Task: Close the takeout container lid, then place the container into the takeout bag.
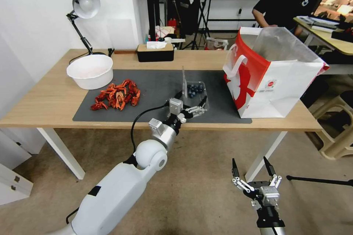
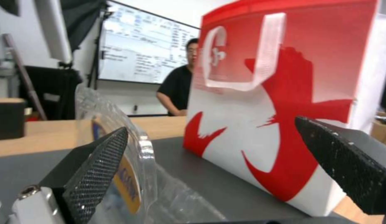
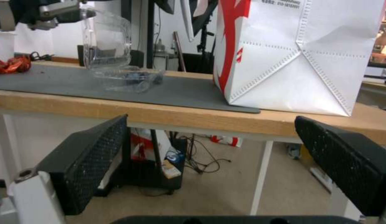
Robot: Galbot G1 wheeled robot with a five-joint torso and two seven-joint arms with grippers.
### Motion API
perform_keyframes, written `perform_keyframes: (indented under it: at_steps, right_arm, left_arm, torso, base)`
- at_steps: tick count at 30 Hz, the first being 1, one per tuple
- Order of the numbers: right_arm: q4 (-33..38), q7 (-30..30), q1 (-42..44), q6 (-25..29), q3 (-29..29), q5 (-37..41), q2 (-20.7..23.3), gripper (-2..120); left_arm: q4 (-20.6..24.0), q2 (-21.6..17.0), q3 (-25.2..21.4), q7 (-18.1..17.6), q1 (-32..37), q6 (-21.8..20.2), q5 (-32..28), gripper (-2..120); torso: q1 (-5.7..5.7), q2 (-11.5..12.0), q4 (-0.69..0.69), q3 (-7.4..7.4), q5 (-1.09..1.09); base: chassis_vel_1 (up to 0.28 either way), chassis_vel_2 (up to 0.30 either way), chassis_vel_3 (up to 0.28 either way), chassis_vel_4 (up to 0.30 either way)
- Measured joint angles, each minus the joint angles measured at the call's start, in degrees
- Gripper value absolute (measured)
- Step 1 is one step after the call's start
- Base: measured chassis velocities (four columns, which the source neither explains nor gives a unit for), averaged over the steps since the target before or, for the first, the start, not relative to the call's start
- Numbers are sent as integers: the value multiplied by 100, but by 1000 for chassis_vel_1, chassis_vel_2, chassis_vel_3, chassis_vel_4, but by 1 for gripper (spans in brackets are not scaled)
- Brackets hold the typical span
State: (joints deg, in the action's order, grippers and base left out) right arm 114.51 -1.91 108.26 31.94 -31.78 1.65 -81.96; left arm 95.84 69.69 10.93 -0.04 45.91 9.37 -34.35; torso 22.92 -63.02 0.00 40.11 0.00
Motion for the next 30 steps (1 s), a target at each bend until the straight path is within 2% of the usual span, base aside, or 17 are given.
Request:
perform_keyframes:
  at_steps: [6, 14, 16, 17, 19, 20, 23, 27, 29, 30]
  right_arm:
    - [-6, -15, -8, -5, -7, 6, 8, 100]
    - [3, -31, -12, -16, -50, 36, 26, 100]
    - [33, -32, -13, -22, -67, 69, 44, 100]
    - [33, -32, -13, -22, -67, 69, 44, 100]
    - [46, -32, -13, -24, -77, 88, 54, 100]
    - [46, -32, -13, -24, -77, 88, 54, 100]
    - [47, -32, -21, -24, -82, 116, 55, 100]
    - [53, -31, -24, -24, -82, 128, 60, 100]
    - [119, -27, -42, -53, -84, 189, 90, 100]
    - [119, -27, -42, -53, -84, 189, 90, 100]
  left_arm:
    - [-220, 39, 251, 162, -281, 5, 21, 100]
    - [-498, 183, 815, 86, -708, -412, -321, 100]
    - [-564, 267, 968, -163, -849, -684, -597, 100]
    - [-564, 267, 968, -163, -849, -684, -597, 100]
    - [-520, 346, 972, -587, -938, -1099, -1108, 100]
    - [-520, 346, 972, -587, -938, -1099, -1108, 100]
    - [-409, 412, 814, -1241, -1028, -1675, -1867, 100]
    - [-366, 418, 748, -1437, -1052, -1850, -2125, 98]
    - [-248, 426, 606, -1862, -1100, -2208, -2672, 86]
    - [-248, 426, 606, -1862, -1100, -2208, -2672, 86]
  torso:
    - [0, 0, 0, 0, 0]
    - [0, 0, -1, 0, 0]
    - [0, 0, -1, 0, 0]
    - [0, 0, -1, 0, 0]
    - [0, 0, 0, 0, 0]
    - [0, 0, 0, 0, 0]
    - [0, 0, 0, 0, 0]
    - [0, 0, 0, 0, 0]
    - [0, 0, 0, 0, 0]
    - [0, 0, 0, 0, 0]
  base:
    - [0, 0, 0, 0]
    - [0, 0, 0, 0]
    - [0, 0, 0, 0]
    - [0, 0, 0, 0]
    - [0, 0, 0, 0]
    - [0, 0, 0, 0]
    - [0, 0, 0, 0]
    - [0, 0, 0, 0]
    - [0, 0, 0, 0]
    - [0, 0, 0, 0]
